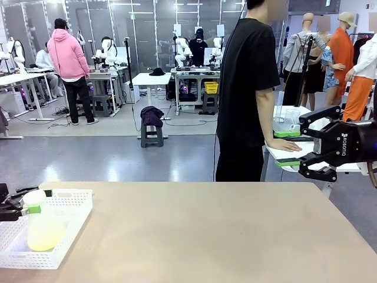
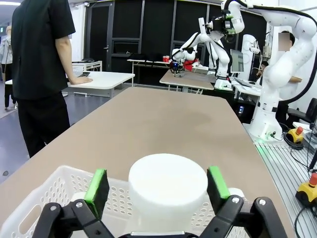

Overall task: Prepare the solutions needed for the experiment.
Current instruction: When the human places the Big flask in the center of the table, pick up the Big flask and place it in the left Organizing basket.

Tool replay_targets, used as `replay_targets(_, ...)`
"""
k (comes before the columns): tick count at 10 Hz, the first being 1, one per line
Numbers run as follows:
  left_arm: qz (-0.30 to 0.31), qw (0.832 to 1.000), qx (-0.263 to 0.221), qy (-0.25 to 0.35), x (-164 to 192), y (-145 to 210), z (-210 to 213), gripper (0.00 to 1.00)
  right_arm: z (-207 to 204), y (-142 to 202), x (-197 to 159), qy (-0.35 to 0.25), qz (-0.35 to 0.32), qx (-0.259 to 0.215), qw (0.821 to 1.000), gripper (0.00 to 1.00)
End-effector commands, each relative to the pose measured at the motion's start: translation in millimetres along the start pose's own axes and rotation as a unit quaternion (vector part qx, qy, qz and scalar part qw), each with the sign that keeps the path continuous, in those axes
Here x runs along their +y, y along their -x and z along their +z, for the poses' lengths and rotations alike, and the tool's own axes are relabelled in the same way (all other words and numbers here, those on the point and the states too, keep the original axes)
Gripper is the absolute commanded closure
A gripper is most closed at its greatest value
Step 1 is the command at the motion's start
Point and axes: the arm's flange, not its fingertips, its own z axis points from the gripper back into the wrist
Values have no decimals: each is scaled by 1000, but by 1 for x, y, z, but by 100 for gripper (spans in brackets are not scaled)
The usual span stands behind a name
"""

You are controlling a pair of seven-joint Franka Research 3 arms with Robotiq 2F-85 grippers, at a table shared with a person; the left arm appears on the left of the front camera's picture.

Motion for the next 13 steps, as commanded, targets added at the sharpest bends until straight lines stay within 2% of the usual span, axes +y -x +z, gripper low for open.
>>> replay_targets(1,-1,1000,-5,3,0,-1,-1,0,0,0,1,-3,-5,-2,1000,47)
replay_targets(10,-1,1000,-5,3,0,-1,-1,0,0,0,1,-3,-5,-2,1000,47)
replay_targets(13,-29,999,29,24,-5,-3,11,0,0,0,1,-3,-5,-2,1000,47)
